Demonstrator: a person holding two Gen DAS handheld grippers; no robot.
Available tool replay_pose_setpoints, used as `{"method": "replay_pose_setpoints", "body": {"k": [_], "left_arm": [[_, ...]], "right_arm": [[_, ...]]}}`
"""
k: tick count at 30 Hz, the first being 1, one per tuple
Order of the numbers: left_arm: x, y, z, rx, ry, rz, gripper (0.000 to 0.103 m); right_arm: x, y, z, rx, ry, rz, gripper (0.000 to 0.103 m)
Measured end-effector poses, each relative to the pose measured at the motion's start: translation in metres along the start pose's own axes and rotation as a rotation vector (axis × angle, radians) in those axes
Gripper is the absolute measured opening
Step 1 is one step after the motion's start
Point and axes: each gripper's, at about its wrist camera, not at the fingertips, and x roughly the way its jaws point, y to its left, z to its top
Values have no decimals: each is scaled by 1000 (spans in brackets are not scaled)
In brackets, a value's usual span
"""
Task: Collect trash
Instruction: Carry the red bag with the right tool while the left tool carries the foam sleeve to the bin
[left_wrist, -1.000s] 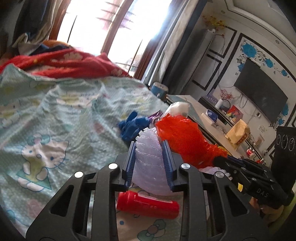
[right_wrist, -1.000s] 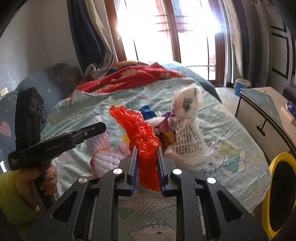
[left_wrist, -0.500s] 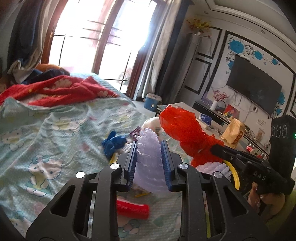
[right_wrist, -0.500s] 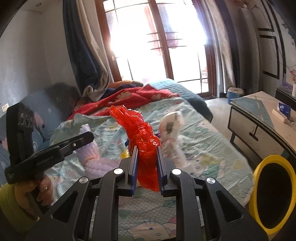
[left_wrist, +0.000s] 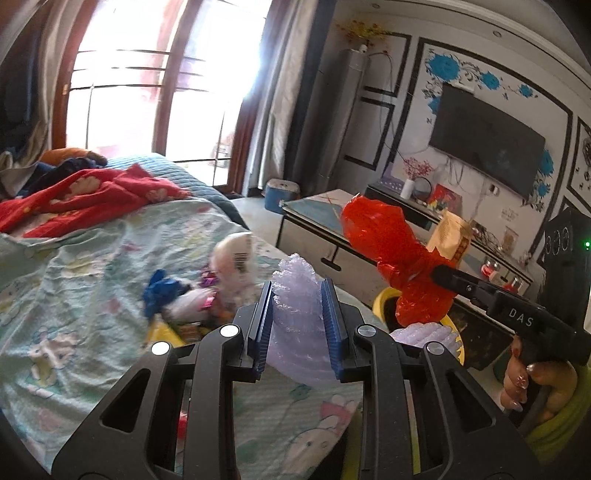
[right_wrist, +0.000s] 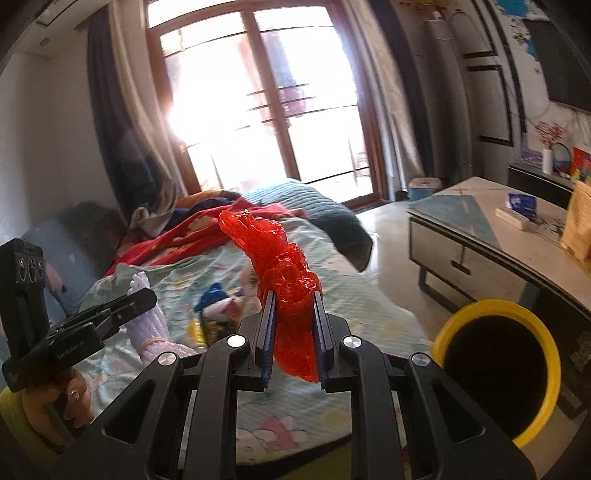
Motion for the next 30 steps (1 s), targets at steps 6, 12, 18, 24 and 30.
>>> {"method": "replay_pose_setpoints", "body": {"k": [6, 12, 18, 24, 30], "left_arm": [[30, -37, 6, 51, 24, -23, 19], [57, -68, 5, 101, 53, -45, 19], [88, -97, 0, 151, 84, -61, 19], [116, -127, -7, 193, 109, -64, 20], [143, -156, -20, 257, 142, -55, 20]], "right_arm": [[-16, -45, -5, 73, -17, -66, 17], [-30, -91, -10, 168, -31, -124, 17], [-42, -132, -20, 261, -38, -187, 17], [-47, -168, -28, 328, -35, -262, 17], [-50, -198, -39, 388, -35, -331, 17]]}}
